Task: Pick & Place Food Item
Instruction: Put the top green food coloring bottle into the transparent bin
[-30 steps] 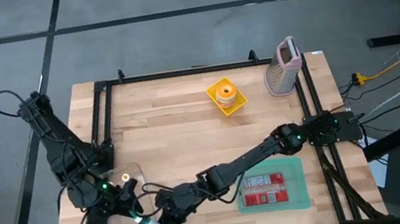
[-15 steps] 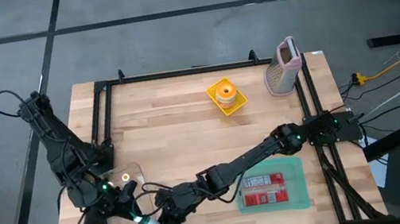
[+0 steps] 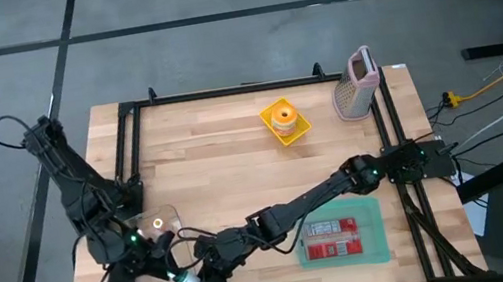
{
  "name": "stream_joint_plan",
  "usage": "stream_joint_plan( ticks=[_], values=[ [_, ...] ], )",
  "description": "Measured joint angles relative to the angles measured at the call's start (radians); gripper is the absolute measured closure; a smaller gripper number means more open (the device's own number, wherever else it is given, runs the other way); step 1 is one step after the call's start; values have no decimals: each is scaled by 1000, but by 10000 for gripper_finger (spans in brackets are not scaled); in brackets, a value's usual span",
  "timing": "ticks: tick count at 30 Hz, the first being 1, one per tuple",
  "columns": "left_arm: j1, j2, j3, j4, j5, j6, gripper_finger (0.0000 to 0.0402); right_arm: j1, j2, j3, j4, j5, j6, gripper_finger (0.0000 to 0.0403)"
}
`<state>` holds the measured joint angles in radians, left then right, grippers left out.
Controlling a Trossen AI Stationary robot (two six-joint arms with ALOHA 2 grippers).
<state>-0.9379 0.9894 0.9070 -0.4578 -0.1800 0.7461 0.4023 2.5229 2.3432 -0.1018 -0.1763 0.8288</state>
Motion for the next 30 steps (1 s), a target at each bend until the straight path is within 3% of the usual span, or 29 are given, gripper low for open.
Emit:
stream_joint_plan(
  ticks=[17, 30],
  values=[
    [68, 21, 1, 14, 68, 17, 242, 5, 2, -1, 6, 3, -1, 286],
    [67, 21, 1, 12, 51, 31, 287, 5, 2, -1, 4, -3, -8, 284]
  ],
)
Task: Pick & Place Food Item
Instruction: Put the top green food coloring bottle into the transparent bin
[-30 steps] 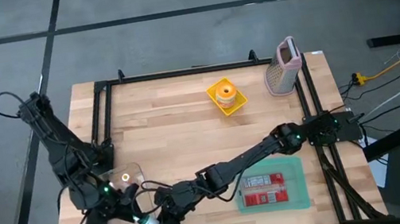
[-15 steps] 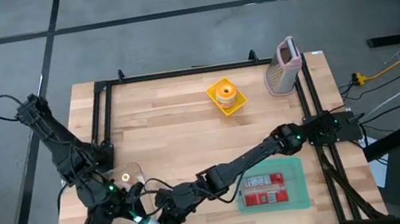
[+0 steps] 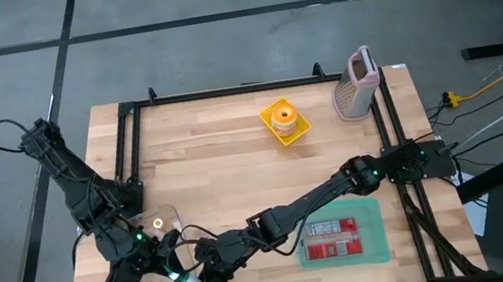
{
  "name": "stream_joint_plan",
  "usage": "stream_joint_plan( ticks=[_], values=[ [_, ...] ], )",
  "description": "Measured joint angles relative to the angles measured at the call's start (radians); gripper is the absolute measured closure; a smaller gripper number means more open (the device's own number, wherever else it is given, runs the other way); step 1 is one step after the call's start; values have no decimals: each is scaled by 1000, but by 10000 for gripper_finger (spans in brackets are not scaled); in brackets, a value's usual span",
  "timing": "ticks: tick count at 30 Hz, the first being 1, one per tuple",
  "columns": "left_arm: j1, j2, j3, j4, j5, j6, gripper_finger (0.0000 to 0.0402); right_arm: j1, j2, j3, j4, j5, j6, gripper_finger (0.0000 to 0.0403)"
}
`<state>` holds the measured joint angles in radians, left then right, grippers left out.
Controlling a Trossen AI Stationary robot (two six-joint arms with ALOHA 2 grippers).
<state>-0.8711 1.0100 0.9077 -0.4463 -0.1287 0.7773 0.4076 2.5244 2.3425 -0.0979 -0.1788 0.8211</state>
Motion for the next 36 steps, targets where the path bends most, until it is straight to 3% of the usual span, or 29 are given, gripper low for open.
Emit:
stream_joint_plan(
  ticks=[10, 22, 28, 36],
  values=[
    [0, -14, 0, -14, -10, 3, 287, 0, 0, 0, 1, 1, -1, 237],
    [2, -119, 7, -179, -68, -108, 287, 10, -2, 1, -10, -70, -38, 169],
    [2, -147, 7, -341, -126, -244, 287, -13, -2, 2, -207, -37, -17, 170],
    [1, -135, 8, -571, -112, -489, 287, -57, -2, 2, -528, 86, 23, 177]
  ],
)
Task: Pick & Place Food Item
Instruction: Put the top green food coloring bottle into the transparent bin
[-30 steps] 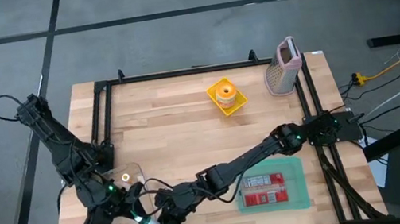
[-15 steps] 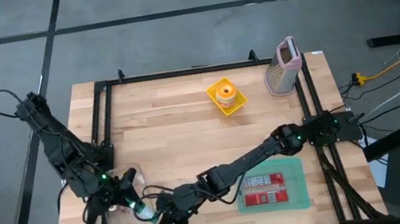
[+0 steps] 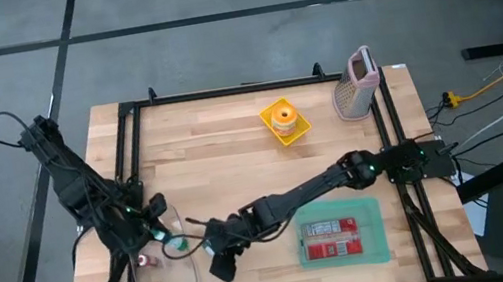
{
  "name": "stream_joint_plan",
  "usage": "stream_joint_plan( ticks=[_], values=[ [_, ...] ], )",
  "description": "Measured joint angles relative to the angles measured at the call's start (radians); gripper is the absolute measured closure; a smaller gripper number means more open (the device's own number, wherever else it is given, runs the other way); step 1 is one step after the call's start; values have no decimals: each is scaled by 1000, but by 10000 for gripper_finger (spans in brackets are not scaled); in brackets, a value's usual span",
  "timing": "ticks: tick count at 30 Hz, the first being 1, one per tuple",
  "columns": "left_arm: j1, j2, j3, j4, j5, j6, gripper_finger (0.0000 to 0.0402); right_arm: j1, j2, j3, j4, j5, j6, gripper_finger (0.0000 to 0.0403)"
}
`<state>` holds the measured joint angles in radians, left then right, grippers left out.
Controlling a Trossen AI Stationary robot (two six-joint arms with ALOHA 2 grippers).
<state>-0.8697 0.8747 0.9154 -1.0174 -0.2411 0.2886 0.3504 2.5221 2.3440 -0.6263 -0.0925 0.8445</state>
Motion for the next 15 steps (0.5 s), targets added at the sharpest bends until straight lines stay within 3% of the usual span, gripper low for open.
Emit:
stream_joint_plan(
  ticks=[8, 15],
  values=[
    [-1, 39, 18, -177, 59, -162, 287, -19, 0, 0, -10, 25, -61, 177],
    [-1, 99, 101, -248, 105, -208, 287, -30, 0, 0, -9, 40, -94, 176]
  ],
)
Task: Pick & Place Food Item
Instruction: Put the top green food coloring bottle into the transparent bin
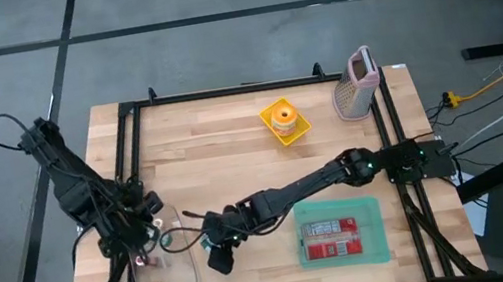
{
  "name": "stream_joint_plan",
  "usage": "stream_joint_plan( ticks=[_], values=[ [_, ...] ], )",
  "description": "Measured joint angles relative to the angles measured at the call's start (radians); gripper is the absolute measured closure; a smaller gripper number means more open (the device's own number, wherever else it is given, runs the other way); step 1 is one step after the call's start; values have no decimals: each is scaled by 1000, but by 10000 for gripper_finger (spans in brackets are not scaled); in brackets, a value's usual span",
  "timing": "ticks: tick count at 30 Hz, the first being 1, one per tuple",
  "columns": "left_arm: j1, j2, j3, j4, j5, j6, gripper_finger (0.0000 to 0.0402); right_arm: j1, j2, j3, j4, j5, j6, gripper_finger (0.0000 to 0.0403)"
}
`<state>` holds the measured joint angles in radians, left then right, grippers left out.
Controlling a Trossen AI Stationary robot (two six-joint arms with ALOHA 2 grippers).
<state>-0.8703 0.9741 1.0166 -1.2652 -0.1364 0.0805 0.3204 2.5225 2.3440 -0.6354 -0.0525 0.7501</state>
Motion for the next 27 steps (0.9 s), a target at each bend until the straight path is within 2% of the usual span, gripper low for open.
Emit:
stream_joint_plan(
  ticks=[6, 15, 27],
  values=[
    [-1, 121, 2, -34, 27, -34, 287, 0, 0, 0, 1, 19, -20, 176],
    [-1, 322, 2, -16, 25, -8, 287, 5, 0, -1, 7, 30, -54, 176],
    [-1, 348, 2, 67, 26, -10, 287, 17, 0, -1, 7, 41, -79, 176]
  ],
)
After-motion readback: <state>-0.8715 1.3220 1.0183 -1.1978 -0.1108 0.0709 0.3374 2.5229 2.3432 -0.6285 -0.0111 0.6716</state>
